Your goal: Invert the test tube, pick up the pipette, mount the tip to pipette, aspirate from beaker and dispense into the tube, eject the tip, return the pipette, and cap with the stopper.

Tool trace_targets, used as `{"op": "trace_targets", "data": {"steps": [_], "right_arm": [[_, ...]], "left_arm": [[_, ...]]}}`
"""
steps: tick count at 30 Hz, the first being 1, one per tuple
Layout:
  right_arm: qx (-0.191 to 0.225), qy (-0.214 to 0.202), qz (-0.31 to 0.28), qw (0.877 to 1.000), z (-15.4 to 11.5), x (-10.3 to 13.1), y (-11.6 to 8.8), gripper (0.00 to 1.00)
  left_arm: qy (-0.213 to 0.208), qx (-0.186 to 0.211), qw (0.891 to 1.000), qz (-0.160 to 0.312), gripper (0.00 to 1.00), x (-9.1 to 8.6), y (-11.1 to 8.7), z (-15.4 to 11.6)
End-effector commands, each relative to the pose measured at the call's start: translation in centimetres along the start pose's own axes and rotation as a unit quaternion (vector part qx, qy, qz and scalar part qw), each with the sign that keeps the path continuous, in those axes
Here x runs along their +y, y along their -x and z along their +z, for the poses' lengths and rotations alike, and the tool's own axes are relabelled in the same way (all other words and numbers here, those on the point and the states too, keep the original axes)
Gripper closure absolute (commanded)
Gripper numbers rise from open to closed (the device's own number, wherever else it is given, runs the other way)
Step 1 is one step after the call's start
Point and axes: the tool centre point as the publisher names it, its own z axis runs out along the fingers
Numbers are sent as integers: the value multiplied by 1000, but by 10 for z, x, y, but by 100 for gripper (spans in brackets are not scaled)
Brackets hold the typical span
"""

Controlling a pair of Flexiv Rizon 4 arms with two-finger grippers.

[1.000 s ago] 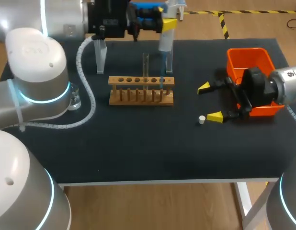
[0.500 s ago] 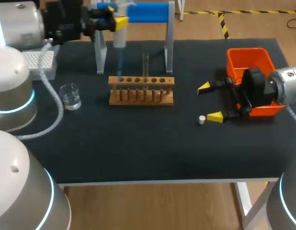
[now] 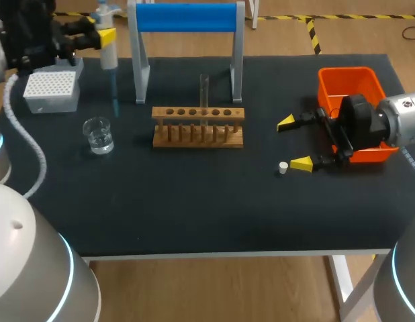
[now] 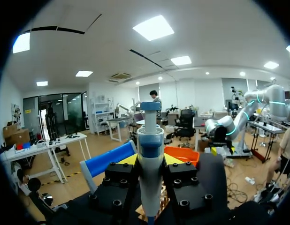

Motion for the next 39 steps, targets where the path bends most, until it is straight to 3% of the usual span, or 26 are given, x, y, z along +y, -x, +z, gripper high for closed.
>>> {"op": "trace_targets", "data": {"steps": [1, 13, 39], "right_arm": [[0, -1, 0, 1000, -1, 1, -1, 0], [0, -1, 0, 1000, -1, 1, -1, 0], [0, -1, 0, 1000, -1, 1, -1, 0]], "left_arm": [[-6, -1, 1000, 1, 100, 10, 12, -19], [-13, -19, 1000, -3, 100, 29, 40, -21], [-10, -35, 999, -8, 100, 31, 45, -23]]}}
